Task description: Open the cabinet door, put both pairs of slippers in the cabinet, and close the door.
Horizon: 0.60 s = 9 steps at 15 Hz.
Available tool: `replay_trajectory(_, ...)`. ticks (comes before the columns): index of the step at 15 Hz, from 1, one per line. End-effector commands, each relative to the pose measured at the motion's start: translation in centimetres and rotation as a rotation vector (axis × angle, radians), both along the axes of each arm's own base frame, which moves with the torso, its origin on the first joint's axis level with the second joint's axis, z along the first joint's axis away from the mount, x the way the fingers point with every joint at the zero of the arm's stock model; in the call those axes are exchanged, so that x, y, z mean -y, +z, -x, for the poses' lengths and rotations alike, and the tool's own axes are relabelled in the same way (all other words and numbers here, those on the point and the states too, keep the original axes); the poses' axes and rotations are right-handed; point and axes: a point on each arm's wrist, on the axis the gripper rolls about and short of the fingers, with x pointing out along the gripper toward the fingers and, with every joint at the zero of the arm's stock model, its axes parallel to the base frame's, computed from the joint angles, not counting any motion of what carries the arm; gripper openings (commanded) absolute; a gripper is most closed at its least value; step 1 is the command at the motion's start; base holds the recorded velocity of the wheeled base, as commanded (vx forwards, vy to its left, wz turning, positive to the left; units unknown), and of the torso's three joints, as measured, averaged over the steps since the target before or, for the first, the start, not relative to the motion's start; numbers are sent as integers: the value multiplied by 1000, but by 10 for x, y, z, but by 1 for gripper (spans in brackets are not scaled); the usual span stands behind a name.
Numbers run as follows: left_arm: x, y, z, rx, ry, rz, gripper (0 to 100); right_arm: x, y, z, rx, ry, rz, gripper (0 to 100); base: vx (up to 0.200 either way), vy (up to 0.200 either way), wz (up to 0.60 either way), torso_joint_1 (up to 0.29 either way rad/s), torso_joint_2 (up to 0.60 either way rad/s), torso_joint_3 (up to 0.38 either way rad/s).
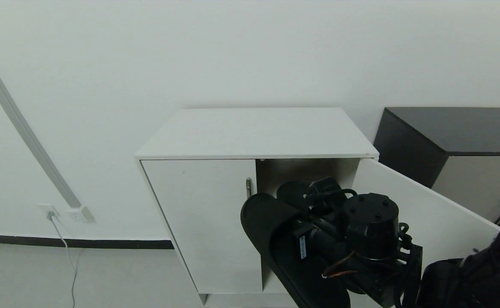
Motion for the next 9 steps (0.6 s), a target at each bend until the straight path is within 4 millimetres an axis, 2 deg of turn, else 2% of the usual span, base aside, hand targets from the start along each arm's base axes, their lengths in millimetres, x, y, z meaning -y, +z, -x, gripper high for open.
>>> replay_trajectory(1,0,0,0,0,0,0,0,1,0,-1,3,-1,3,0,0,0,0,-183,525,320)
replay_trajectory(9,0,0,0,1,0,0,0,3,-5,1,-4,3,22,0,0,0,0,-170,493,322)
